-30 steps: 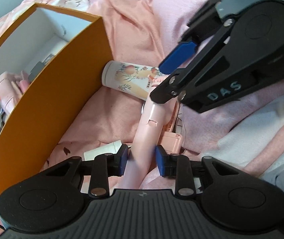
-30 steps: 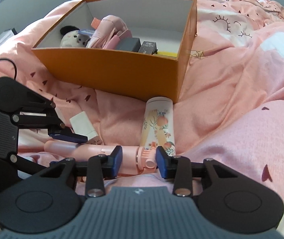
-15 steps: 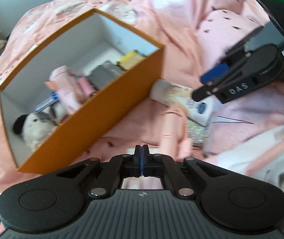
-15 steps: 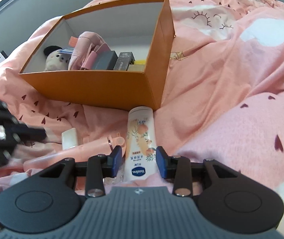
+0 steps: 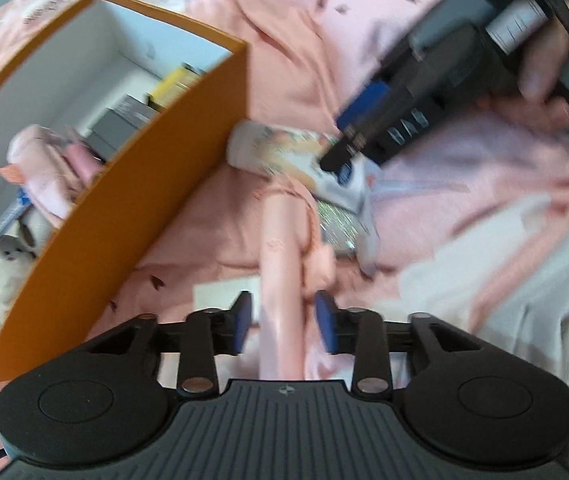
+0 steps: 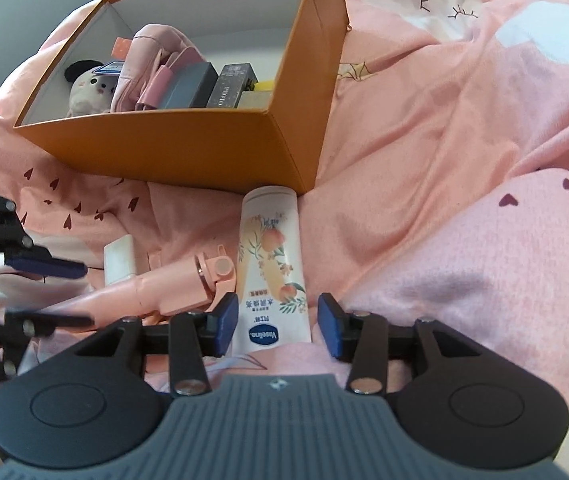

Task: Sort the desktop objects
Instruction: 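Grasp the pink selfie stick with left gripper while right grasps the white bottle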

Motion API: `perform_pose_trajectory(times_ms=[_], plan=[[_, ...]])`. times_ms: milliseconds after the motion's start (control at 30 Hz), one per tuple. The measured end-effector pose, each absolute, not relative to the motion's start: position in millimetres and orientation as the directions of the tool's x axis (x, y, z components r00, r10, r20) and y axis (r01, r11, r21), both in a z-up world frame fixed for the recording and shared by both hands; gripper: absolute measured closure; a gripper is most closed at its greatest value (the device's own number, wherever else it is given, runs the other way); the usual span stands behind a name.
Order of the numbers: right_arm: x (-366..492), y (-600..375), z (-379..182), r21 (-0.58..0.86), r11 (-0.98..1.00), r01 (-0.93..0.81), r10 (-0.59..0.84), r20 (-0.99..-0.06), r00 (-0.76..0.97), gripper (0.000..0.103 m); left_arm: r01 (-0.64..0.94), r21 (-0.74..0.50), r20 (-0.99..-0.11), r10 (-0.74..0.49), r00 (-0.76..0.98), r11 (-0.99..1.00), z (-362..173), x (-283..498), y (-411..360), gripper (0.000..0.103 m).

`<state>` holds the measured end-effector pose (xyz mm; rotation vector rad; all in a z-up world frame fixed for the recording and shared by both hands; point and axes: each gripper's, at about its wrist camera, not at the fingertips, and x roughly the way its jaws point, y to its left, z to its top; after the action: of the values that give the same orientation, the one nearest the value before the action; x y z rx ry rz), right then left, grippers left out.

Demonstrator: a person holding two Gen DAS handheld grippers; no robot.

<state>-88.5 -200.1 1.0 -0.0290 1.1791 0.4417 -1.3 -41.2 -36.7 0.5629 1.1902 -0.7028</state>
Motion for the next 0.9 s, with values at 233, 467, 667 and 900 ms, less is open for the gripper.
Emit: perform_pose_trajectory(times_ms=[233, 467, 667, 900], plan=[[-87, -195, -4, 0.207, 0.911, -0.357, 0.321, -0.899, 0.298, 0.052, 0.785, 0.167, -0.938, -0.149, 0.313, 0.597, -51, -21, -60, 0.054], [-81, -202, -9, 0.242, 0.914, -0.327, 0.337, -0.9, 0.276, 0.052, 0.746, 0.216, -0.91, -0.148, 0.388, 0.63, -62, -25, -71, 0.053], [-77, -196, -22, 0.218, 0.913, -0.346, 0.312, -0.918, 0.245, 0.051, 0.715, 0.209, -0.916, -0.123, 0.383, 0.668, -68, -21, -72, 0.051], [-79, -191, -24, 0.221, 0.898, -0.379, 0.319, -0.922, 0.218, 0.061, 0.693, 0.192, -0.916, -0.127, 0.382, 0.694, -67, -21, -68, 0.052]])
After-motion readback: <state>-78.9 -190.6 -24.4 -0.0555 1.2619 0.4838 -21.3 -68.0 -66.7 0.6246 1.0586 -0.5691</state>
